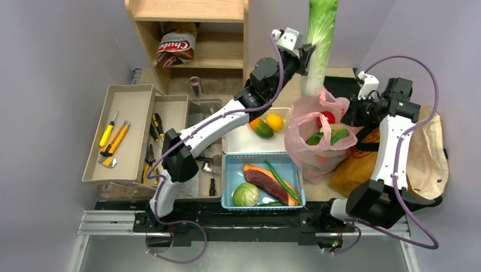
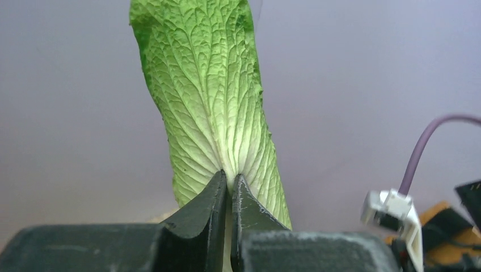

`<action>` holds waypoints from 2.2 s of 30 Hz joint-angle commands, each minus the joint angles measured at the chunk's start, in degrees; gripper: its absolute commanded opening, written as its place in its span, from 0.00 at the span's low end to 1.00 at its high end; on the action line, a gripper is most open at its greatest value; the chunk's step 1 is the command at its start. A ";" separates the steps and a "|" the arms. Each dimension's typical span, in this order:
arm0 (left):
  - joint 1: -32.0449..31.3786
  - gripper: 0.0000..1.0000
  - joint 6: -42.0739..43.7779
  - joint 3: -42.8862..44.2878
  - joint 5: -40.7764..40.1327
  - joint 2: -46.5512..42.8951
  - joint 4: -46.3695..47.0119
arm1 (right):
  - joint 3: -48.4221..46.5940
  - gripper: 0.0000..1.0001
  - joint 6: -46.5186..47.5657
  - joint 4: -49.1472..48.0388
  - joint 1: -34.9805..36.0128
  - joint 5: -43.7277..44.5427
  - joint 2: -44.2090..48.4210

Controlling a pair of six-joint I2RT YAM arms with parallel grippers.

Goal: Untie the knot of the grocery bags and take out the mixed food
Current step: Pick up the fake vegetable from the takeout bag, then place the fake vegetable in the bin.

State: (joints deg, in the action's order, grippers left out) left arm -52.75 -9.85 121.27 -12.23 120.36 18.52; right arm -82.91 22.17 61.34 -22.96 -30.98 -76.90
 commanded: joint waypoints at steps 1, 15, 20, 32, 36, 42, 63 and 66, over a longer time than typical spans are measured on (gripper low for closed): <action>1.60 0.00 2.38 12.24 0.44 1.76 2.06 | -0.25 0.00 1.51 -0.46 -0.26 0.61 1.92; 10.91 0.00 10.50 -40.07 29.60 -47.56 -0.79 | -6.83 0.00 -5.26 -3.28 -0.36 2.87 -1.97; 11.10 0.00 21.79 -51.99 45.21 -61.02 -11.03 | -7.59 0.00 -8.02 -4.22 -0.36 2.00 -2.96; -1.46 0.00 56.55 -55.47 64.71 -54.51 -36.09 | -8.70 0.00 -9.10 -4.04 -0.41 1.56 -2.86; -6.22 0.00 60.29 -55.00 61.74 -45.91 -36.52 | -9.24 0.00 -9.36 -3.97 -0.41 1.24 -2.77; -6.77 0.00 66.16 -56.34 54.36 -36.41 -40.88 | -10.65 0.00 -9.68 -2.99 -0.35 -1.53 -2.63; -1.39 0.50 29.11 -33.62 49.72 -46.06 -33.67 | -13.17 0.00 -6.61 1.33 -0.38 -9.05 -0.76; -1.31 0.37 25.01 -20.87 40.20 -37.46 -31.18 | -11.70 0.00 -6.29 2.49 -0.38 -10.63 0.78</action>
State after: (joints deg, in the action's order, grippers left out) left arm -54.83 28.49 87.29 35.90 76.60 -22.50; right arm -93.86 14.68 62.19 -23.00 -37.01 -79.94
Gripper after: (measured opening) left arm 0.418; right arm 0.003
